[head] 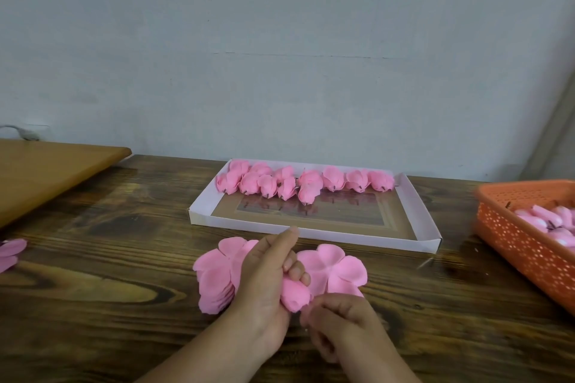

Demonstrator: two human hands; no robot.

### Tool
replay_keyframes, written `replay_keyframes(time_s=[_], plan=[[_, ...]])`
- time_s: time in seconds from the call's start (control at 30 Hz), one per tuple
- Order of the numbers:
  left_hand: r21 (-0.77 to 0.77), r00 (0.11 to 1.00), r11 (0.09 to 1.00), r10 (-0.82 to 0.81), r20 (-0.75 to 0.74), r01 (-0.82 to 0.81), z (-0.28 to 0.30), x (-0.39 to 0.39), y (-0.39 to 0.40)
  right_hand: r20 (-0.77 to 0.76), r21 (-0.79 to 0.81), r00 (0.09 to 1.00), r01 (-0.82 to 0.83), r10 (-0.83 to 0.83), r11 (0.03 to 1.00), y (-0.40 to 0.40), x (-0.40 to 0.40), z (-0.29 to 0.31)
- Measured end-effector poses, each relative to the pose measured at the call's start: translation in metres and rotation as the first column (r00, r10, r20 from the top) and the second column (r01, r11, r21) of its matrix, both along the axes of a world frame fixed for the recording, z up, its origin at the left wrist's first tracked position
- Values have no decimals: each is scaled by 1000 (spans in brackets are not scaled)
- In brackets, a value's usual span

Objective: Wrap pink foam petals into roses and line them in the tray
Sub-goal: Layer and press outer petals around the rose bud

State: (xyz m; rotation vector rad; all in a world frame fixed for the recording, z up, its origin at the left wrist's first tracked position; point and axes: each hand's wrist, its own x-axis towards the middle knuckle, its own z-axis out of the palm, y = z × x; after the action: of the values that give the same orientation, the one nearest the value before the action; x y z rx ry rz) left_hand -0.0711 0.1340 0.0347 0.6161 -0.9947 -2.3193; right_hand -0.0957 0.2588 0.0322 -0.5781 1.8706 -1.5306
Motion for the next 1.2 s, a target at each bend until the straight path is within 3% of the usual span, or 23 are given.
replay_keyframes(time_s=[0.07, 0.1, 0.17, 0.2, 0.23, 0.27, 0.3, 0.33, 0.37, 0.4, 0.43, 0.5, 0.63, 0.73, 0.8, 0.9, 1.0, 1.07, 1.2], plan=[[4, 1000, 1000, -14, -13, 14, 2, 1, 0, 490, -152, 872, 69, 15, 986, -1, 0, 2], [7, 1000, 1000, -17, -23, 17, 3, 2, 0, 611, -201, 791, 106, 40, 974, -1, 0, 4], [1, 1000, 1000, -8, -20, 8, 4, 2, 0, 660, -256, 746, 108, 92, 961, -1, 2, 5], [-5, 1000, 1000, 7, -3, -7, 3, 1, -1, 629, -257, 771, 89, 97, 962, -1, 2, 3], [-14, 1000, 1000, 25, 15, -24, 2, 1, -1, 546, -212, 835, 52, 74, 976, -2, 3, 2], [-23, 999, 999, 41, 31, -41, 1, 1, -1, 369, -142, 927, -12, 64, 990, -2, 5, 0], [-34, 997, 998, 55, 46, -54, 1, 0, -1, 120, -42, 992, -45, 50, 998, -3, 6, -4], [-43, 996, 997, 65, 60, -62, 0, 1, -1, -191, 24, 980, -44, 48, 999, -3, 8, -8], [-48, 995, 997, 70, 69, -67, 0, 1, 0, -504, 72, 862, -15, 49, 997, -2, 9, -14], [-50, 995, 996, 71, 74, -67, -1, 1, 0, -711, 93, 701, 4, 64, 996, 1, 11, -20], [-53, 995, 997, 67, 77, -63, -1, 1, 0, -828, 114, 555, 16, 86, 993, 3, 11, -25], [-61, 995, 997, 60, 83, -55, 0, 1, 0, -866, 175, 482, 39, 135, 984, 2, 8, -23], [-88, 995, 996, 36, 89, -28, -3, 1, 0, -650, 303, 729, -10, 214, 953, -3, 2, -12], [-110, 996, 994, 21, 86, -11, -5, 1, 0, -310, 148, 945, -63, 106, 987, 1, 6, -6], [-112, 998, 994, 8, 66, 0, -5, 0, 0, -104, 79, 986, -124, 132, 989, 4, 7, 0], [-96, 999, 995, -14, 39, 18, -4, -1, -2, 176, -17, 969, -173, 173, 985, 5, 8, 5], [-113, 999, 994, -5, 50, 10, -5, -1, -1, 378, -96, 919, -78, 109, 992, -5, 6, 9], [-128, 997, 992, 18, 77, -9, -6, -1, -1, 316, -133, 939, -98, 136, 986, -4, 7, 6], [-175, 996, 984, 23, 90, -7, -5, 1, -2, 79, 25, 965, -254, 252, 967, 3, -4, 5]])
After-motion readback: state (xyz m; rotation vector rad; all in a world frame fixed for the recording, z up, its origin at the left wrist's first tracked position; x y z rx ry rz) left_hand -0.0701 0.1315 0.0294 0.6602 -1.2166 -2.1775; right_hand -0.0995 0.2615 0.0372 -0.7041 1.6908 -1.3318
